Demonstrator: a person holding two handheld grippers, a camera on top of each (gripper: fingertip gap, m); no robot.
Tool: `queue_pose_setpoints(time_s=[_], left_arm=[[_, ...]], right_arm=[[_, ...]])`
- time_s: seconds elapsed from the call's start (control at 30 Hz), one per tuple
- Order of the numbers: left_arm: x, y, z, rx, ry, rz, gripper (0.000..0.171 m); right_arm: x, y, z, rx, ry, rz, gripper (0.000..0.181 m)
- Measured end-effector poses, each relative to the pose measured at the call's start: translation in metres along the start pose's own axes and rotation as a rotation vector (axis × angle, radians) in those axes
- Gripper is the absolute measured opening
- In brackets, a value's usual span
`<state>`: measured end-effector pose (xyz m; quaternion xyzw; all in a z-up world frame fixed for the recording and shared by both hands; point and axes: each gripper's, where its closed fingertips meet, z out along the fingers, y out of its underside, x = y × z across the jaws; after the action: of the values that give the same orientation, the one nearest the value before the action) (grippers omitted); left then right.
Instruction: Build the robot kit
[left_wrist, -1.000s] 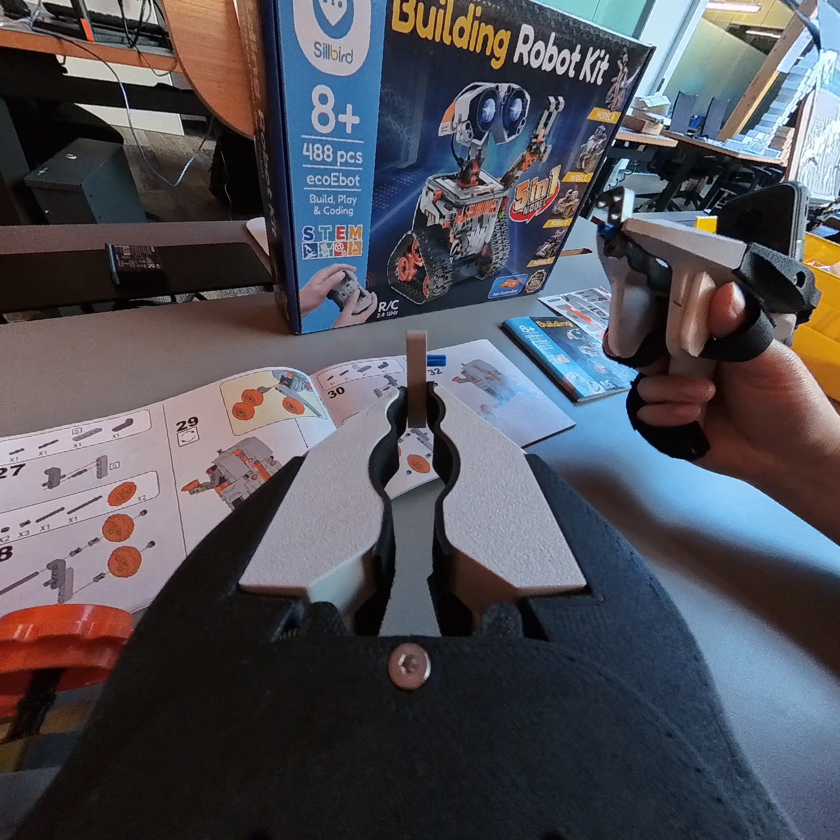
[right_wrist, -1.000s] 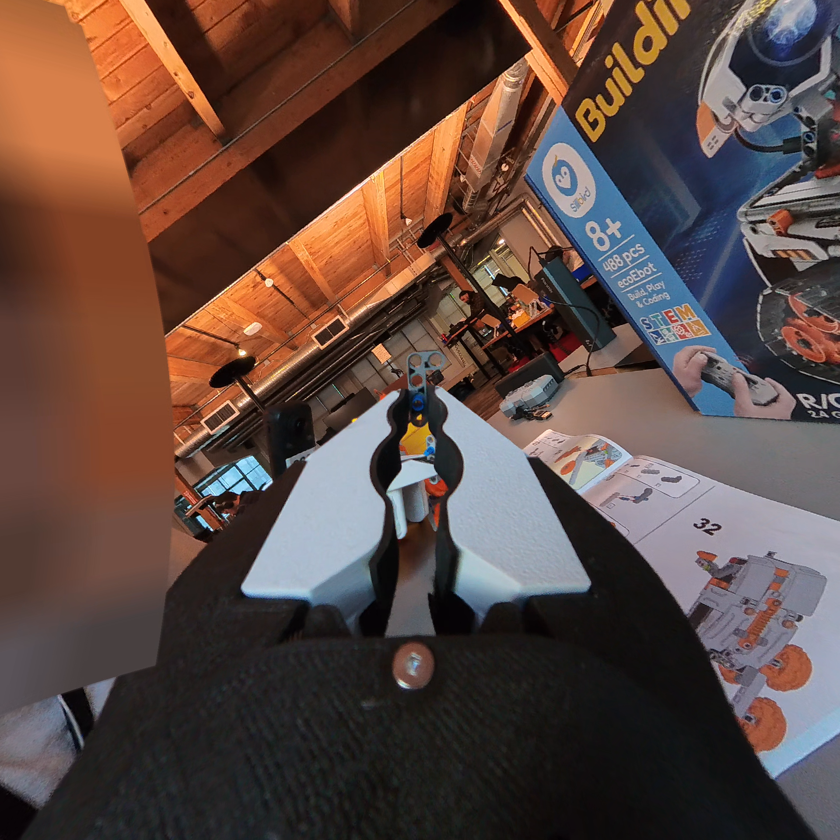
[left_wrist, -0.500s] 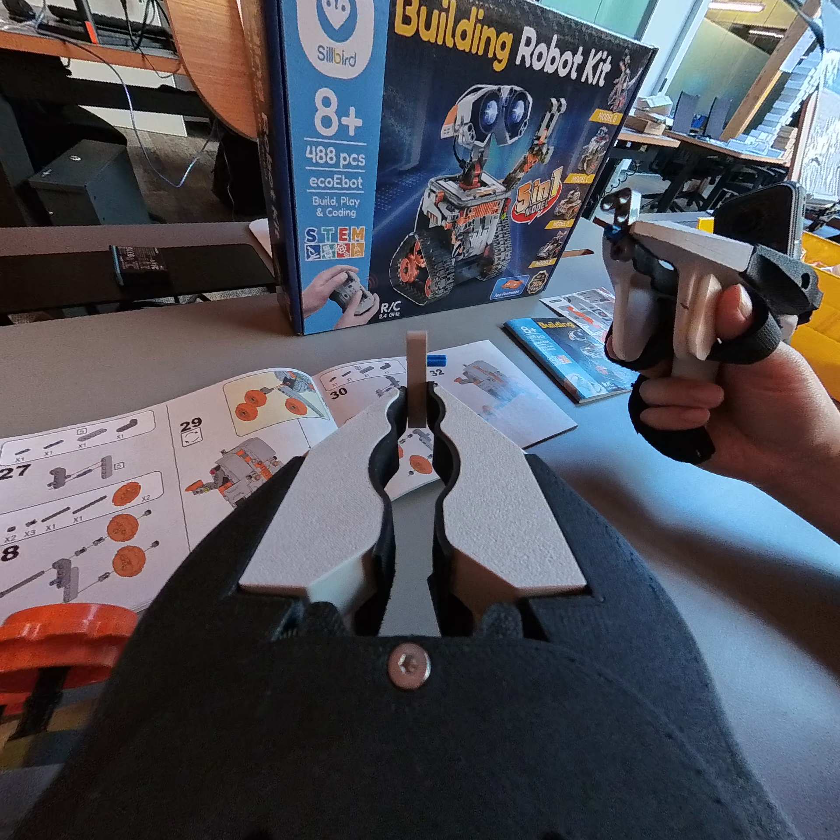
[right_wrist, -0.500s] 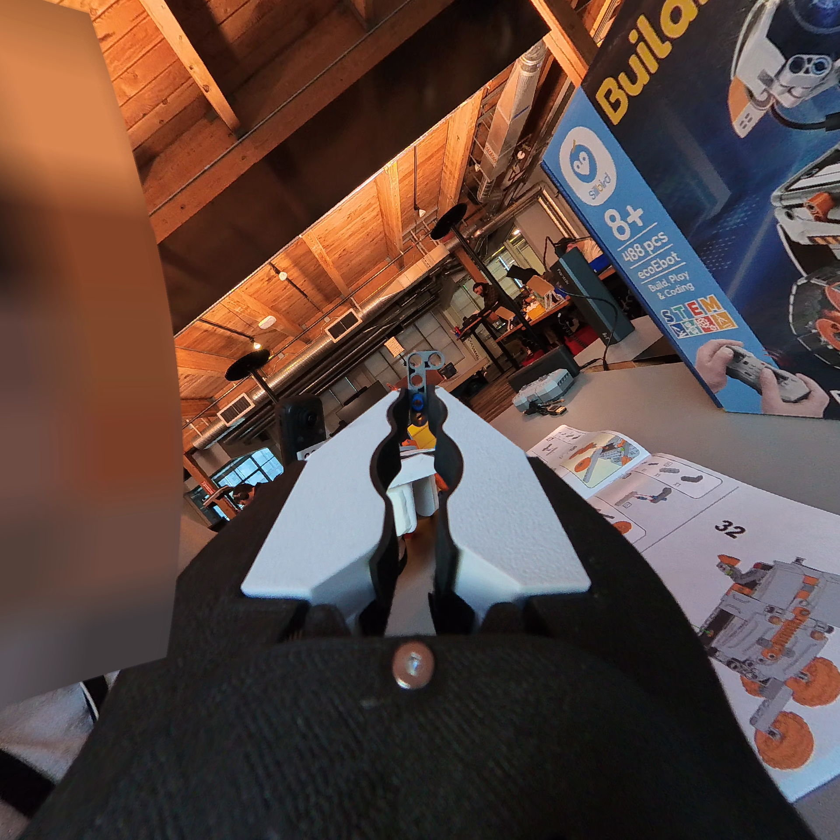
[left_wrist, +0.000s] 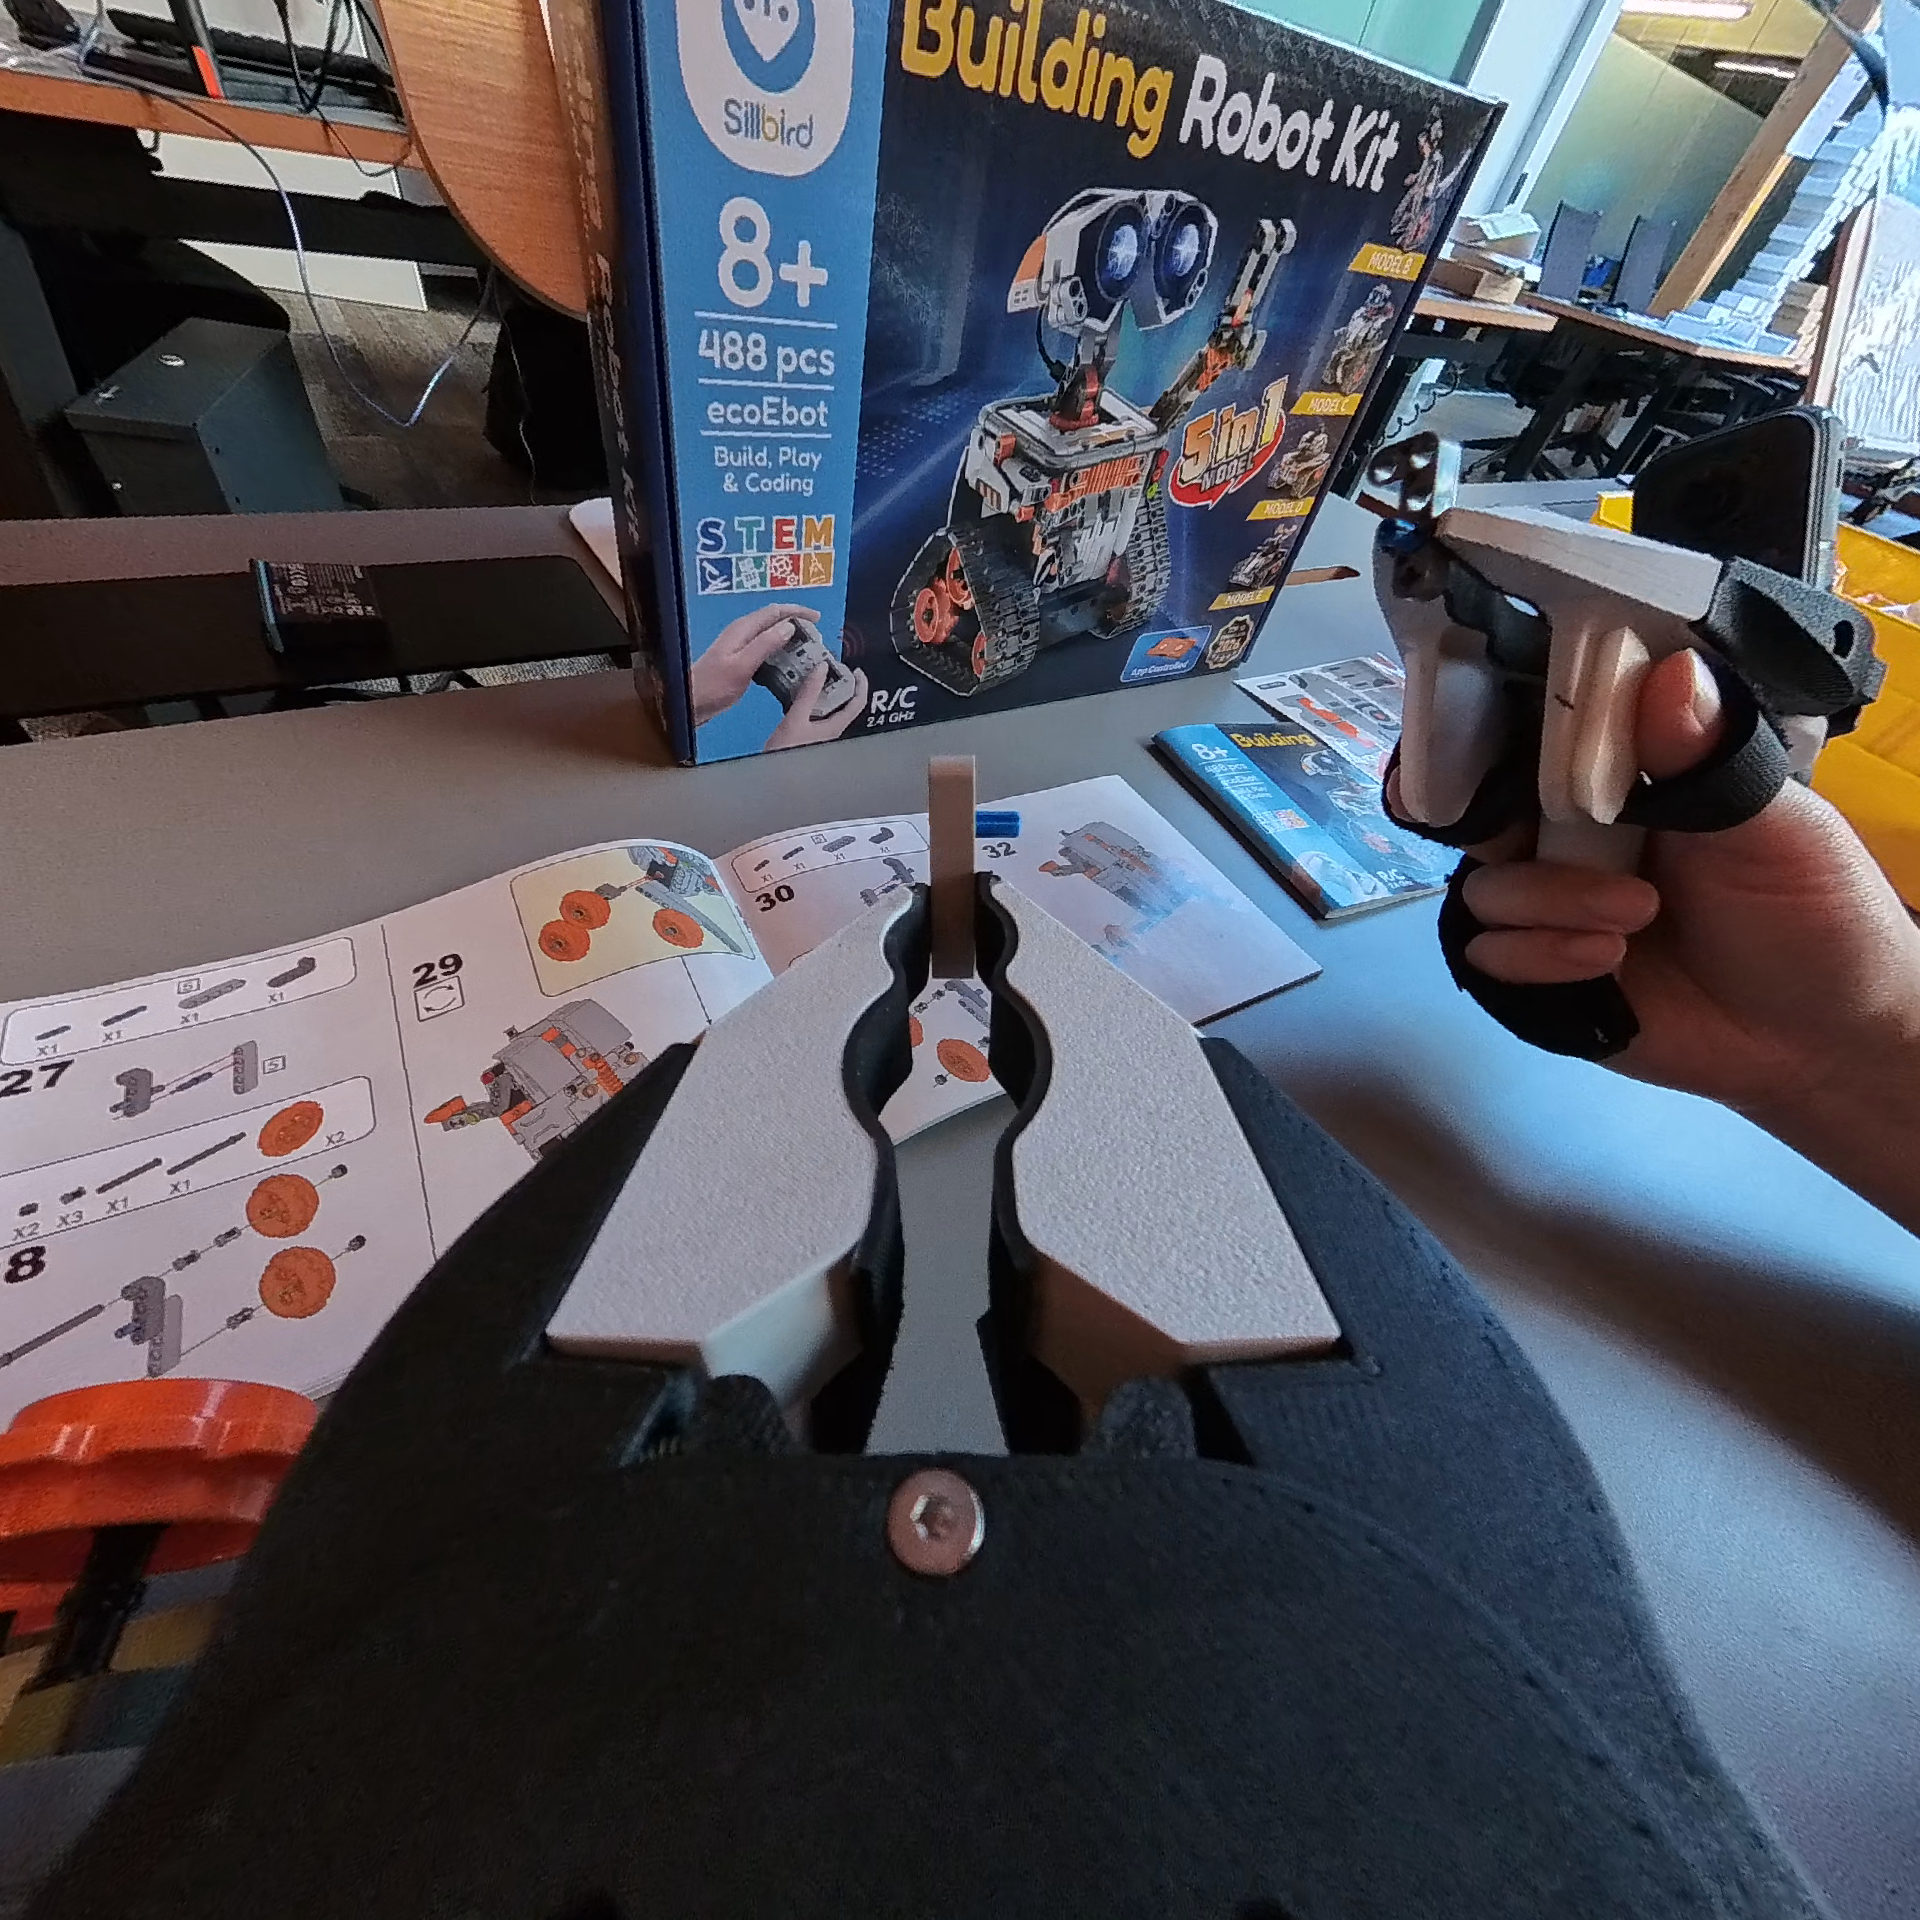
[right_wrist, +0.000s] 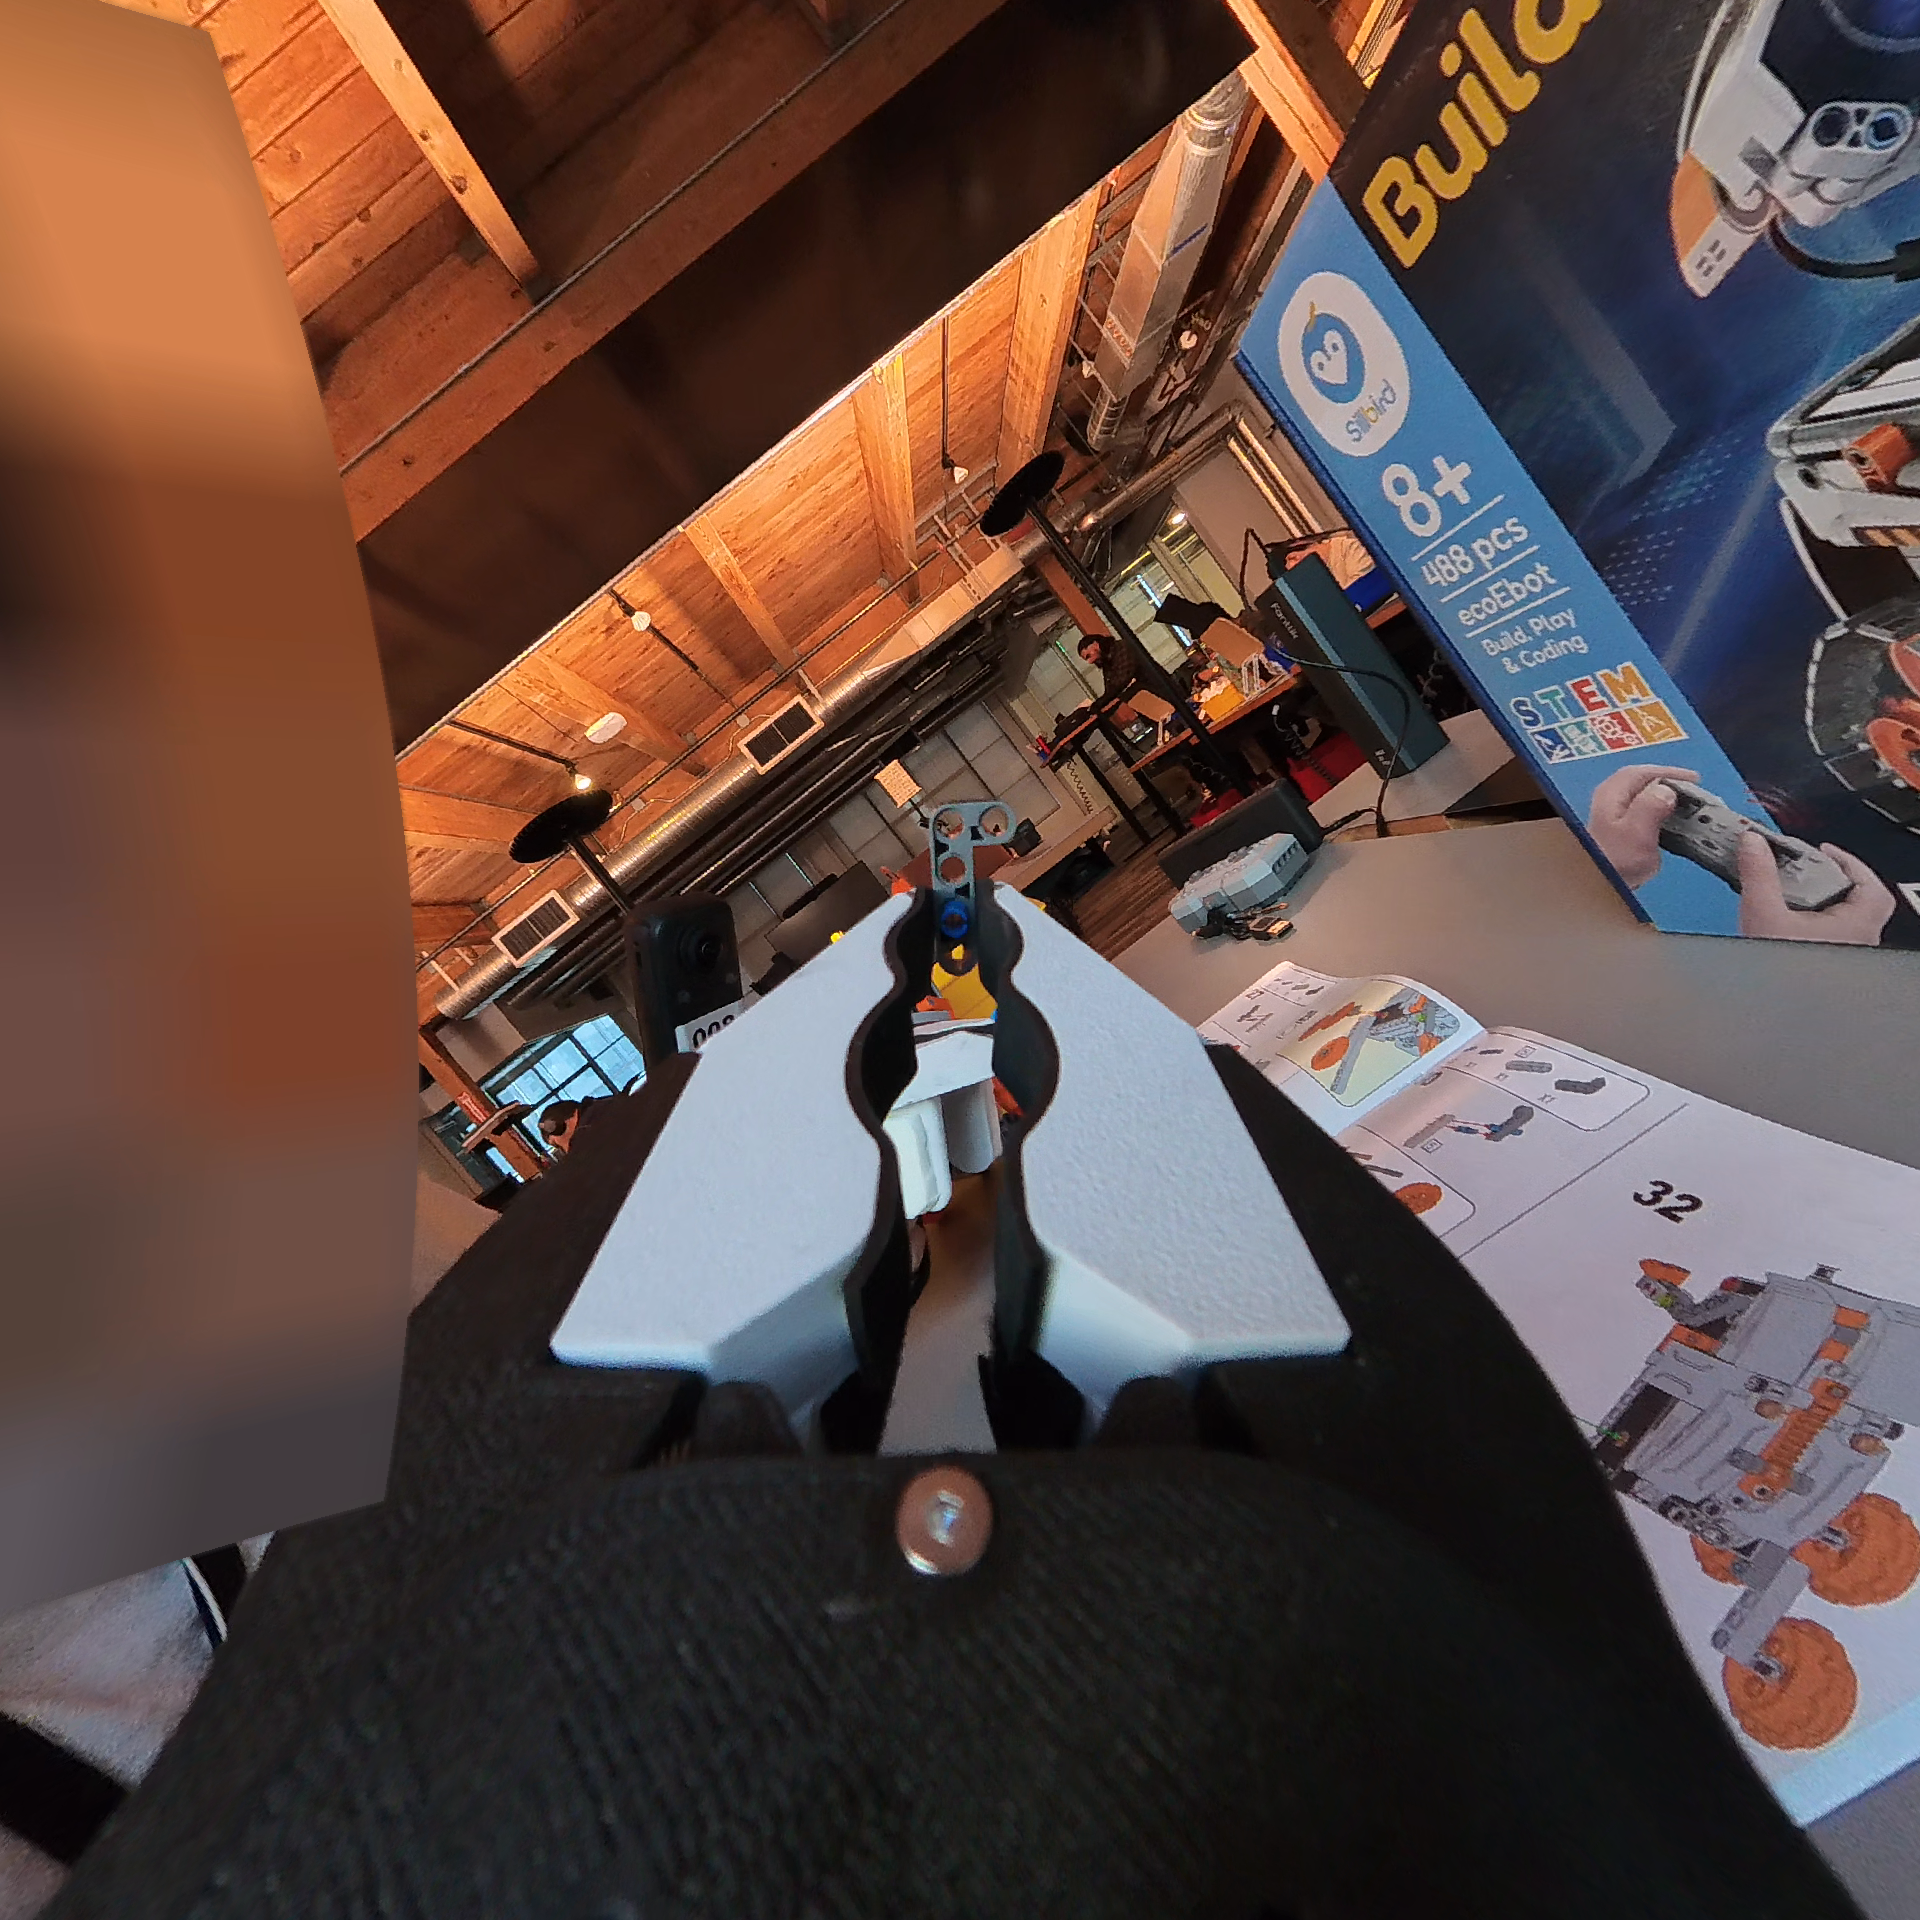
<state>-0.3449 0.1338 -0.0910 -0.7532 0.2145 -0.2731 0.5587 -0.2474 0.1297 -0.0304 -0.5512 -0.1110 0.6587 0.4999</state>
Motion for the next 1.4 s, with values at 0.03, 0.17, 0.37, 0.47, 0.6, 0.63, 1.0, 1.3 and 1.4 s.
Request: queue_pose_setpoints(time_s=[0.03, 0.17, 0.37, 0.47, 0.6, 0.63, 1.0, 1.3, 1.4], left_arm=[[0.000, 0.000, 0.000, 0.000, 0.000, 0.001, 0.005], [0.000, 0.000, 0.000, 0.000, 0.000, 0.000, 0.005], [0.000, 0.000, 0.001, -0.003, -0.001, 0.003, 0.006], [0.000, 0.000, 0.001, -0.003, 0.000, 0.004, 0.006], [0.003, 0.000, 0.002, -0.003, 0.002, 0.021, 0.006], [0.002, 0.000, 0.002, -0.005, -0.011, 0.054, 0.005], [0.000, 0.014, 0.010, -0.127, -0.142, 0.375, 0.005], [0.016, 0.008, 0.006, -0.098, -0.070, 0.295, 0.005], [0.024, 0.005, 0.003, -0.065, -0.007, 0.150, 0.005]], right_arm=[[0.000, 0.000, 0.000, 0.000, 0.000, 0.000, 0.006], [0.000, 0.001, 0.000, -0.005, 0.002, 0.000, 0.006], [0.000, 0.002, 0.001, -0.013, 0.001, 0.006, 0.006], [0.000, 0.003, 0.001, -0.016, 0.000, 0.014, 0.006], [-0.002, 0.005, 0.004, -0.027, 0.003, 0.021, 0.006], [0.000, 0.007, 0.005, -0.041, 0.027, 0.007, 0.006], [0.037, 0.025, -0.004, -0.248, 0.411, -0.316, 0.006], [0.012, 0.024, 0.010, -0.173, 0.325, -0.297, 0.006], [-0.002, 0.038, 0.023, -0.170, 0.311, -0.281, 0.006]])
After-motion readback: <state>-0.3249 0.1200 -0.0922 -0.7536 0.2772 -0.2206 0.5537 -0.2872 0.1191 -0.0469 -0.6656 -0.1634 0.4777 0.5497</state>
